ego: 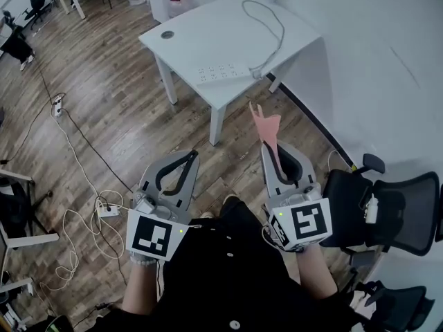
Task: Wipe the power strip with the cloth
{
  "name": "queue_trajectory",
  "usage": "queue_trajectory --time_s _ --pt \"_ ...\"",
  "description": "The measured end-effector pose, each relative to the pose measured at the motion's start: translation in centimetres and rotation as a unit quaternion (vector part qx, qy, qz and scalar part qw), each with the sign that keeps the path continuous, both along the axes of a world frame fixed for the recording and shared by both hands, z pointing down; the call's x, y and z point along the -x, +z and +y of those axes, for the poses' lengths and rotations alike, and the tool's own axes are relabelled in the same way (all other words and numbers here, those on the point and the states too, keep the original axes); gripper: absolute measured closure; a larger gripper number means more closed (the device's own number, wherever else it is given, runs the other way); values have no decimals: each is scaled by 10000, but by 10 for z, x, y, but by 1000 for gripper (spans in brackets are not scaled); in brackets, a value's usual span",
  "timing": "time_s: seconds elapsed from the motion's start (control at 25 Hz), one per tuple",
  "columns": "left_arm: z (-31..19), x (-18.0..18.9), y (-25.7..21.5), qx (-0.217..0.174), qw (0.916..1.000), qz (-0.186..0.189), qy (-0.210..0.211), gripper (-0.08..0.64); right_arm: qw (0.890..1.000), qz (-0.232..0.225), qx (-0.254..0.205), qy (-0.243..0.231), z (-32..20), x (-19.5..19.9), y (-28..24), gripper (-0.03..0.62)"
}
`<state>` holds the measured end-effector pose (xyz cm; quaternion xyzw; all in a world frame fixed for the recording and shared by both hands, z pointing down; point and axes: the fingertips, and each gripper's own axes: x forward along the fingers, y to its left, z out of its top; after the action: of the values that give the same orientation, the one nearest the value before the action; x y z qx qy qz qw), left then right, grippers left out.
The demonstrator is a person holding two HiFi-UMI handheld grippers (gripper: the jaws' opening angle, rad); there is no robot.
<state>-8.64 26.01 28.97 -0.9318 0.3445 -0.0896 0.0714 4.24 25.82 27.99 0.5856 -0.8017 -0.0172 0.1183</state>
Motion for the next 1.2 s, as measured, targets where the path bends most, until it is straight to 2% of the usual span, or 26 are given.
queue_trajectory --time_s 0.24,0.44,0.8,1.04,1.2 --pt "-14 -8 5 36 10000 19 -13 546 10000 41 63 58 -14 -13 6 538" --pt "-41 -16 12 61 9999 -30 -93 546 9999 38 94 -29 -46 -22 12 538" --pt "-130 -45 12 137 9987 -93 -485 546 9988 14 219 -439 -145 -50 18 538" --pt "-201 -59 8 167 9947 -128 -1002 546 9967 -26 289 -757 -221 -73 20 538" --pt "-241 -78 7 106 9927 -193 -1189 546 9944 -34 339 -1002 -262 -90 23 538"
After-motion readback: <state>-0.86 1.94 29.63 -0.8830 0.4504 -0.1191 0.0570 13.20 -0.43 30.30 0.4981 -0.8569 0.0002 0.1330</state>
